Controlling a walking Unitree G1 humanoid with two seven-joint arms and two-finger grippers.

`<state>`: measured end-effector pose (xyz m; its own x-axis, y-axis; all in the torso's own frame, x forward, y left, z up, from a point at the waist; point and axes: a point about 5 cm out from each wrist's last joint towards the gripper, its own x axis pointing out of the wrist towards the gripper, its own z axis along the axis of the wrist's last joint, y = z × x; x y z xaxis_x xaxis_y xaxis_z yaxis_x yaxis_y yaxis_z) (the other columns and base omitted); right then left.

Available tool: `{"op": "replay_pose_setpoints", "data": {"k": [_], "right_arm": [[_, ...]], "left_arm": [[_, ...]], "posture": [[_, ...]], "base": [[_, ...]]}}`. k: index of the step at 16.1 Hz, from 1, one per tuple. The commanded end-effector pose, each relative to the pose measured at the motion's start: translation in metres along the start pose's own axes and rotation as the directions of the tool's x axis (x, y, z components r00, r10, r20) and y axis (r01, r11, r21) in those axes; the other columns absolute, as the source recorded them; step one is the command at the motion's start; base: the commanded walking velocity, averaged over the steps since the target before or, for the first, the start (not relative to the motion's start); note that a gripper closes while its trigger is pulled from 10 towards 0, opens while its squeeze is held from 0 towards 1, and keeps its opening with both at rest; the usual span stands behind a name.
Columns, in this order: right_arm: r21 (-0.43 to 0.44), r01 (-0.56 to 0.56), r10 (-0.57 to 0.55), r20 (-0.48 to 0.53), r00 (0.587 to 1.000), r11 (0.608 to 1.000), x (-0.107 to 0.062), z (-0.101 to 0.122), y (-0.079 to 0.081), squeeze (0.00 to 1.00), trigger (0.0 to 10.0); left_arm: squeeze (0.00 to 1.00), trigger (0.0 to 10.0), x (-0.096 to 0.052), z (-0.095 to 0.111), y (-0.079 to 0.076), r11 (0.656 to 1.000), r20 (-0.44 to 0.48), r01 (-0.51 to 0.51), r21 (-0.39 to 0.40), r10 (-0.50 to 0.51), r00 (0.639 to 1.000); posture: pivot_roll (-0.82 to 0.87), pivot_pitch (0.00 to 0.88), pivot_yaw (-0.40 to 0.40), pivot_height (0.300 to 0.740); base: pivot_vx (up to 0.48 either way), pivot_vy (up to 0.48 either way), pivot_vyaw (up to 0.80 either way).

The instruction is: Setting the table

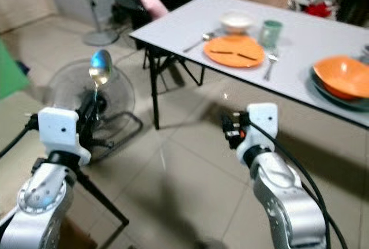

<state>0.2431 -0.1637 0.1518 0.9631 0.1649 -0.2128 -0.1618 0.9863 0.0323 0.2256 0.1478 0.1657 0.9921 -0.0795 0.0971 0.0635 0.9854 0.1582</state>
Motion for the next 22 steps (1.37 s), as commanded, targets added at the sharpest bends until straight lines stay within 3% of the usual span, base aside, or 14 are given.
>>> {"op": "replay_pose_setpoints", "data": {"k": [1,6,12,16,22], "right_arm": [[-0.009,0.030,-0.030,-0.002,1.000,1.000,0.000,0.002,-0.006,0.00,10.0],[0.004,0.094,-0.094,0.024,0.995,0.996,-0.001,0.008,-0.012,0.00,10.0],[-0.018,0.072,-0.071,0.057,0.996,0.997,0.002,0.015,-0.010,0.00,10.0],[-0.049,-0.037,0.041,0.077,0.996,0.998,0.007,0.024,0.001,0.00,10.0],[-0.051,-0.075,0.079,0.089,0.993,0.996,0.003,0.025,0.009,0.00,10.0]], "left_arm": [[0.00,10.0,0.001,0.004,-0.004,1.000,0.019,0.022,-0.012,-0.022,1.000],[0.00,10.0,0.006,0.005,-0.007,0.998,0.022,0.063,-0.020,-0.062,0.998],[0.00,10.0,0.011,0.006,-0.010,0.996,0.026,0.081,-0.028,-0.081,0.996],[0.00,10.0,0.018,0.005,-0.010,0.996,0.024,0.085,-0.030,-0.084,0.996],[0.00,10.0,0.027,0.006,-0.015,0.993,0.027,0.115,-0.038,-0.114,0.993]], "posture": [[-0.14,0.000,0.041,0.740],[-0.14,0.000,0.055,0.740],[-0.15,0.000,0.058,0.740],[-0.14,0.000,0.062,0.740],[-0.14,0.000,0.075,0.740]], "base": [[0.000,0.000,-0.78],[0.259,0.000,-0.78],[0.350,0.000,-0.73],[0.349,0.000,0.00],[0.346,0.000,0.00]]}}
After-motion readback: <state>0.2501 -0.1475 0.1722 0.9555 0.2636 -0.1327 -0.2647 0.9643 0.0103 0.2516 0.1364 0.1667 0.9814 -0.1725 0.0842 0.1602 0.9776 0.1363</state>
